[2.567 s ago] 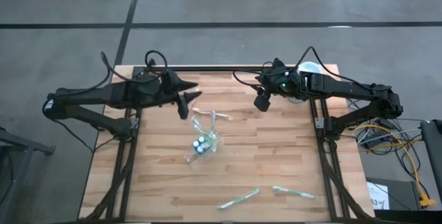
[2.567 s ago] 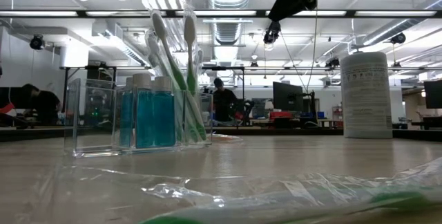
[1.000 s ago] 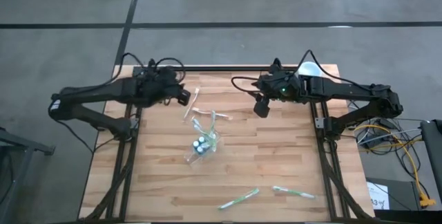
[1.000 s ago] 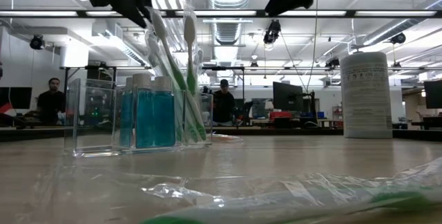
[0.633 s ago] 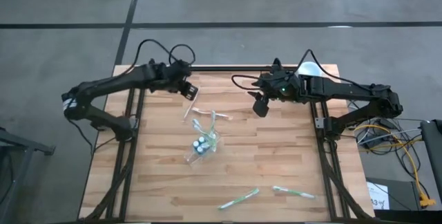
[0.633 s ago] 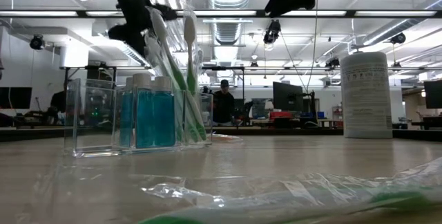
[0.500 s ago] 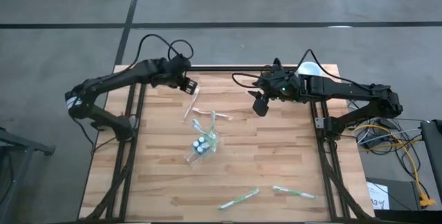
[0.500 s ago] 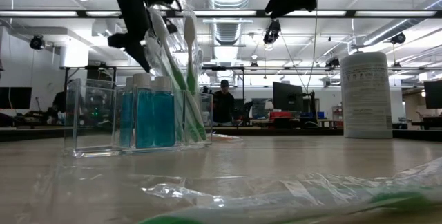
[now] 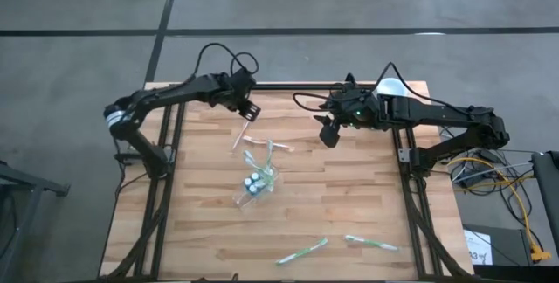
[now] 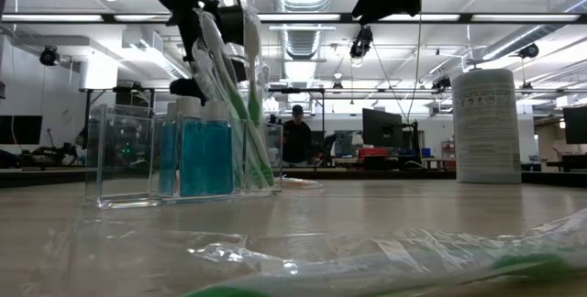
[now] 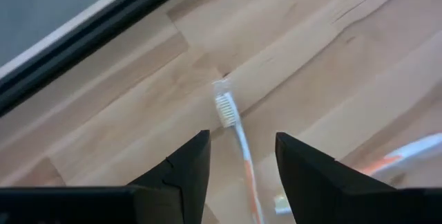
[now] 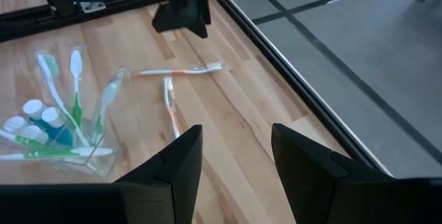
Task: Pick & Place toothbrushing station
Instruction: Put the orange toothbrush into the transparent organizer
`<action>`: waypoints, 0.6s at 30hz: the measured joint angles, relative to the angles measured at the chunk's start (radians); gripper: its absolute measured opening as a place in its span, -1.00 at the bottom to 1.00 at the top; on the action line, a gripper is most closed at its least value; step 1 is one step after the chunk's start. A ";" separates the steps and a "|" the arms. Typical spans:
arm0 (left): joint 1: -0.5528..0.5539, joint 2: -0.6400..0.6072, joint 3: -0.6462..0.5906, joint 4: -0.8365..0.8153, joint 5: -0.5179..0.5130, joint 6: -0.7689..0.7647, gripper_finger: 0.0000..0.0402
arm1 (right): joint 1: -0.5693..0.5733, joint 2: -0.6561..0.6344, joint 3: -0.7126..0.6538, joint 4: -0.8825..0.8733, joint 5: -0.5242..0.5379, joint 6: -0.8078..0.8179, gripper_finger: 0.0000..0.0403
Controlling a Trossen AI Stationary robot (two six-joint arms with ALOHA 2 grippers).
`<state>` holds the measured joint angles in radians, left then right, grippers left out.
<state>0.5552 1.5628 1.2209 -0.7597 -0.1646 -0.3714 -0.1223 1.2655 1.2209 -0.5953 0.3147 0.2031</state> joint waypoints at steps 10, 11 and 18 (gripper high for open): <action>0.018 0.100 0.000 0.032 0.000 0.003 -0.17 | 0.000 0.000 0.000 0.001 0.000 0.000 -0.16; 0.019 0.105 0.000 0.043 0.002 0.003 -0.17 | 0.000 0.000 0.000 0.001 0.000 0.000 -0.16; 0.030 0.151 0.000 0.115 0.082 0.011 -0.17 | 0.000 0.000 0.000 0.002 0.000 0.079 -0.16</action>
<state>0.5852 1.7141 1.2209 -0.6451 -0.0821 -0.3607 -0.1223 1.2655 1.2209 -0.5928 0.3143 0.2823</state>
